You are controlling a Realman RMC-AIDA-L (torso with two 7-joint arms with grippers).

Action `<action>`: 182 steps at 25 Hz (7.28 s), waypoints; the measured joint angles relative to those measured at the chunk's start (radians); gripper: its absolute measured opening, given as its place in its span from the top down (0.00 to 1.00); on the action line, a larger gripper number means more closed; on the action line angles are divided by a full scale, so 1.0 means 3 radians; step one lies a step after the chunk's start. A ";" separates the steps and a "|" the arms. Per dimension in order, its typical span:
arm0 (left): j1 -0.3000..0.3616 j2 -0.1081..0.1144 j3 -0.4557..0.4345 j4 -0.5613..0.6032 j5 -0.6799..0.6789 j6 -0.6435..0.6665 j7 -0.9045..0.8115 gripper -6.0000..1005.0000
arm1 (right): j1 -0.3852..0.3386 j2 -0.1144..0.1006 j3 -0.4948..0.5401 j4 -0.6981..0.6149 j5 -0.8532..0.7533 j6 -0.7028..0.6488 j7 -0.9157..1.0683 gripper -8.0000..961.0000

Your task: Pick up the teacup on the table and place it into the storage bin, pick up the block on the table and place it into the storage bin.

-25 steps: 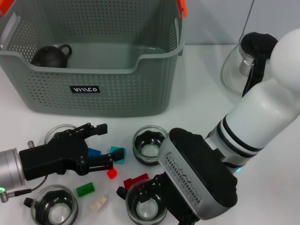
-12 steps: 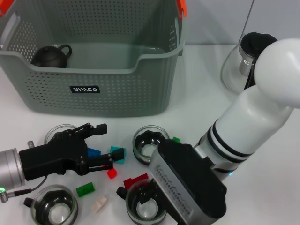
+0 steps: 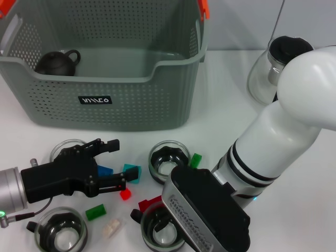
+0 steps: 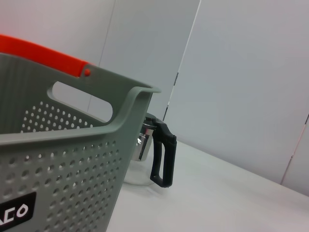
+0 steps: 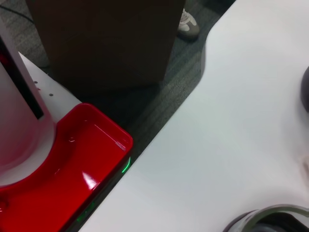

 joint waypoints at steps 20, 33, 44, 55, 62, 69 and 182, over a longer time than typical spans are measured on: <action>0.0011 0.0008 -0.0050 0.0024 -0.0002 0.0043 0.0000 0.10 | 0.0014 0.0000 -0.0039 -0.0004 -0.0020 0.0068 0.0109 0.10; 0.0010 0.0021 -0.0072 0.0028 0.0003 0.0084 0.0005 0.10 | 0.0016 0.0005 -0.0201 -0.0025 -0.0161 0.0170 0.0247 0.11; 0.0029 0.0016 -0.0072 0.0026 0.0001 0.0096 0.0005 0.10 | 0.0023 0.0004 -0.0263 -0.0079 -0.0172 0.0322 0.0445 0.26; 0.0043 0.0010 -0.0072 0.0028 0.0017 0.0134 0.0005 0.11 | 0.0010 0.0000 -0.0285 -0.0144 -0.0174 0.0197 0.0512 0.62; 0.0043 0.0010 -0.0072 0.0025 0.0023 0.0139 0.0005 0.11 | -0.0011 -0.0007 -0.0279 -0.0243 -0.0170 0.0088 0.0616 0.83; 0.0060 0.0006 -0.0072 0.0026 0.0024 0.0169 0.0005 0.11 | -0.0139 -0.0034 -0.0174 -0.0469 -0.0185 -0.0097 0.0745 0.93; -0.0056 0.0029 -0.0082 -0.0088 -0.0017 0.0258 0.0112 0.13 | -0.0088 -0.0046 0.1655 -0.0671 0.0203 0.1591 0.1624 0.19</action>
